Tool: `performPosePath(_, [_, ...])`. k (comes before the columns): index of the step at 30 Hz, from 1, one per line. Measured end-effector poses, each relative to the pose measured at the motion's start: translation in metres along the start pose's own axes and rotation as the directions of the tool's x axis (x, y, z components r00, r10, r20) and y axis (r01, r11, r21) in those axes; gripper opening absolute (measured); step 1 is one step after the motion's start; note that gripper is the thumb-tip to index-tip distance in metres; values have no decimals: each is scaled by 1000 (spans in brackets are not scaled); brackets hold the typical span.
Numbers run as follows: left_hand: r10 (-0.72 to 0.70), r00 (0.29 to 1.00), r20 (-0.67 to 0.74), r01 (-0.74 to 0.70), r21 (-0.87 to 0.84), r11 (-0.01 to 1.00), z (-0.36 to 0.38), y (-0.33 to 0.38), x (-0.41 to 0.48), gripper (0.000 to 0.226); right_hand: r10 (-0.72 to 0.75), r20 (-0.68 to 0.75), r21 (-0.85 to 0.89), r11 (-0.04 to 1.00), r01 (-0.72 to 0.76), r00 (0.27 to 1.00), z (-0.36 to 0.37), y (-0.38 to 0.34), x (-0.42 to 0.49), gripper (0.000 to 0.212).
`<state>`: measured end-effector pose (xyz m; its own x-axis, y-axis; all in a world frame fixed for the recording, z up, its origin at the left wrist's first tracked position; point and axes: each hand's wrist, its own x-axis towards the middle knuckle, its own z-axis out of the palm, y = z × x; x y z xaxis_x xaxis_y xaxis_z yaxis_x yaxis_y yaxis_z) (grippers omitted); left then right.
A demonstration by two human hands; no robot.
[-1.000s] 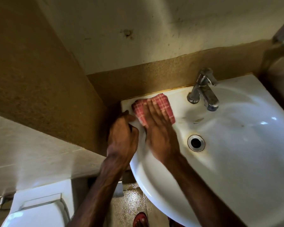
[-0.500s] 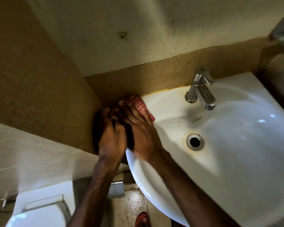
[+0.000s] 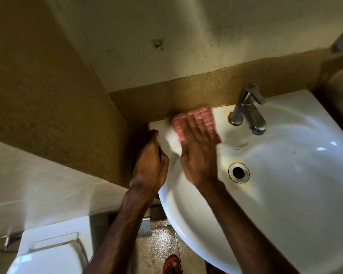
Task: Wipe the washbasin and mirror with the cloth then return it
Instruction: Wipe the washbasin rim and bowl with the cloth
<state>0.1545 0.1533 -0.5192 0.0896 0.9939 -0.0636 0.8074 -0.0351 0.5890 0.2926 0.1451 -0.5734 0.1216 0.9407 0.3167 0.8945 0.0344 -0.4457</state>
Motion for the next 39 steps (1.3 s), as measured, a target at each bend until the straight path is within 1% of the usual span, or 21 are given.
performPosePath(2, [-6,1000,11,6,-8,1000,0,-3,0,60,-182,67,28,983,181,981,2,2,-8,57])
performPosePath(3, [-13,1000,13,13,-8,1000,0,-3,0,62,-231,78,24,973,230,970,-3,10,-6,56])
performPosePath(4, [-17,1000,13,17,-7,1000,-1,-3,0,62,-240,77,14,971,239,968,-8,21,-1,56])
performPosePath(5, [-14,1000,14,14,-6,1000,-1,-2,0,62,-210,62,-9,977,211,976,-14,31,6,56])
performPosePath(7, [-2,1000,19,2,-4,1000,-1,-2,0,62,-92,-1,-76,993,92,996,-25,50,18,54])
performPosePath(9, [6,1000,24,-6,-4,1000,0,-3,2,62,11,-52,-127,992,-18,999,-28,55,21,53])
performPosePath(11, [9,999,33,-10,1,1000,-1,-4,2,64,59,-66,-150,986,-68,996,-25,47,14,59])
performPosePath(14, [1,999,44,-3,35,999,-2,-2,0,65,113,-89,-137,983,-124,990,-21,33,-8,65])
performPosePath(18, [14,998,57,-21,122,992,1,4,-2,67,123,-94,-160,978,-137,988,-26,25,-27,66])
performPosePath(22, [38,999,22,-42,203,978,4,9,-5,68,152,-141,-197,964,-178,978,-23,34,18,63])
performPosePath(24, [37,999,15,-39,208,977,4,12,-5,68,168,-104,-197,962,-186,980,-20,33,25,67])
performPosePath(26, [33,999,11,-34,198,980,3,13,-4,67,176,-79,-199,962,-189,981,-19,32,12,73])
performPosePath(28, [32,999,17,-35,192,981,2,13,-4,67,172,-106,-169,967,-189,979,-19,34,-9,77])
performPosePath(30, [30,999,29,-35,184,982,2,13,-5,67,160,-162,-142,973,-183,974,-22,41,-27,75])
performPosePath(31, [26,999,28,-30,174,984,2,13,-4,68,180,-188,-126,971,-205,965,-26,45,-32,74])
performPosePath(33, [23,1000,16,-25,163,986,4,12,-4,68,291,-187,-81,947,-310,938,-40,52,-33,75])
performPosePath(35, [27,1000,10,-29,175,984,5,13,-5,69,350,-158,-45,932,-361,923,-53,57,-27,72])
performPosePath(37, [27,1000,4,-27,186,982,6,14,-5,68,358,-146,-30,930,-366,922,-56,59,-24,68])
performPosePath(39, [21,1000,-8,-19,172,985,7,14,-4,66,335,-176,-32,938,-345,926,-51,54,-26,69])
